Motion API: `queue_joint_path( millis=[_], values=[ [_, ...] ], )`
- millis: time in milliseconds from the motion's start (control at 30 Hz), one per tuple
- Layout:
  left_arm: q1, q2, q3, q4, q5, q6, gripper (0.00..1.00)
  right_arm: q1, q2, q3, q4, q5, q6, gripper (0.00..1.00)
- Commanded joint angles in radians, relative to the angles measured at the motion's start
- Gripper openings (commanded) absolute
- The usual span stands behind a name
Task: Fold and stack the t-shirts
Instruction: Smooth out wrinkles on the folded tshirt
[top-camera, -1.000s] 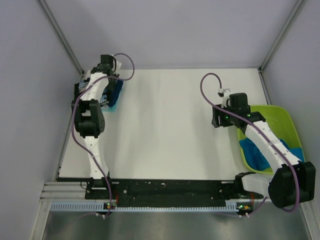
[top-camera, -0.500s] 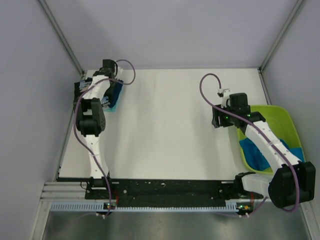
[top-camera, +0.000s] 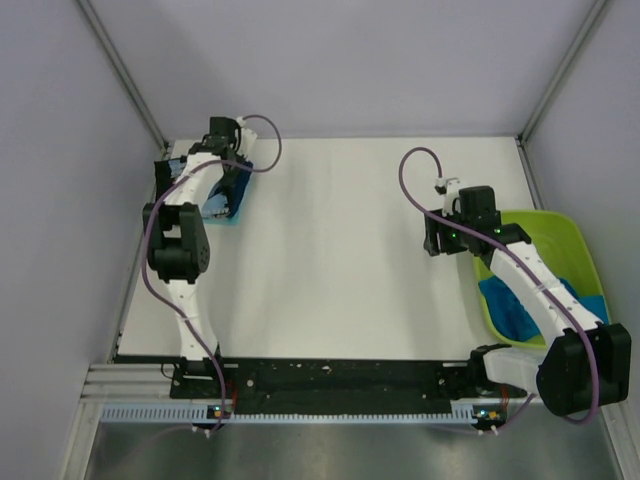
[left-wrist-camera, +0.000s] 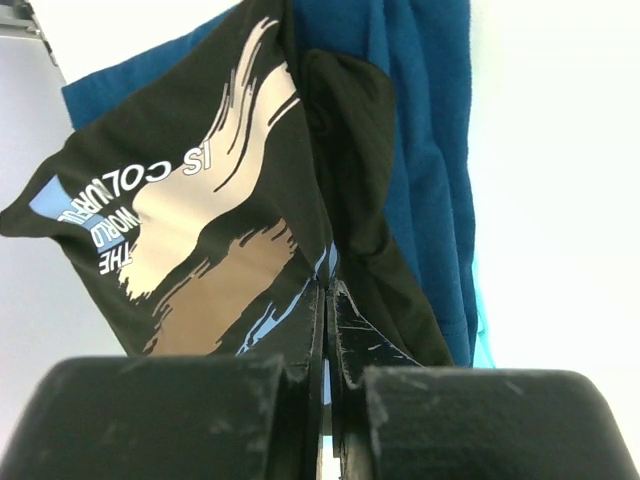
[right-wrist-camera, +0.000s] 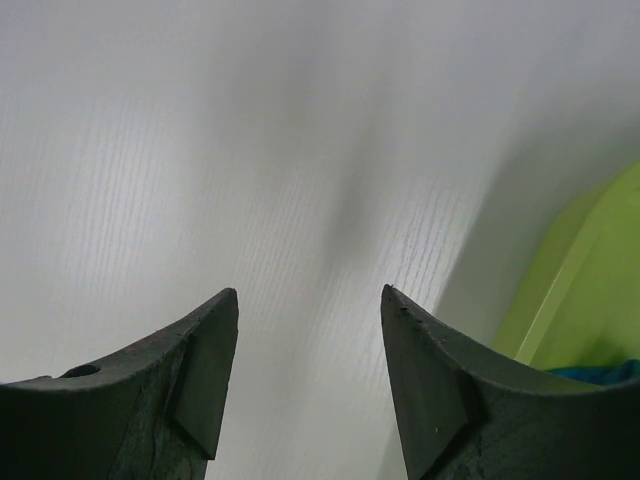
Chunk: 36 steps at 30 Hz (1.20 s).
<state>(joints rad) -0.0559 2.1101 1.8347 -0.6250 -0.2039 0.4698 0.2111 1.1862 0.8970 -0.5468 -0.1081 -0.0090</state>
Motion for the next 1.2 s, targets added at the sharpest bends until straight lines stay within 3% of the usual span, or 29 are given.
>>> queue_joint_path(
  millis=[0,200,233,267,300,633,800,933,1167],
  values=[
    [-0.028,-0.067,-0.026,0.011,0.057,-0.007,0.00,-0.009,-0.030,0.010,0.007,-0.008,-0.014,0.59],
    [-0.047,-0.044,-0.075,0.015,0.107,0.020,0.00,-0.009,-0.027,0.011,0.007,-0.012,-0.016,0.59],
    [-0.048,-0.017,-0.057,-0.011,0.100,0.018,0.08,-0.007,-0.027,0.011,0.007,-0.012,-0.016,0.59],
    [-0.047,0.007,-0.037,-0.039,0.090,0.012,0.22,-0.007,-0.028,0.011,0.005,-0.012,-0.014,0.59],
    [-0.047,0.030,-0.013,-0.076,0.084,0.000,0.27,-0.009,-0.030,0.011,0.005,-0.013,-0.016,0.59],
    [-0.071,-0.129,-0.034,-0.171,0.265,-0.023,0.52,-0.009,-0.048,0.010,0.004,-0.021,-0.016,0.59],
    [-0.090,-0.364,-0.221,-0.154,0.328,-0.026,0.68,-0.007,-0.071,0.006,0.004,-0.028,-0.013,0.59],
    [-0.071,-0.470,-0.394,-0.052,0.157,-0.010,0.69,-0.007,-0.079,0.003,0.004,-0.045,-0.008,0.59],
    [-0.071,-0.429,-0.506,0.066,0.014,0.036,0.62,-0.009,-0.073,0.005,0.005,-0.056,-0.011,0.59]
  ],
)
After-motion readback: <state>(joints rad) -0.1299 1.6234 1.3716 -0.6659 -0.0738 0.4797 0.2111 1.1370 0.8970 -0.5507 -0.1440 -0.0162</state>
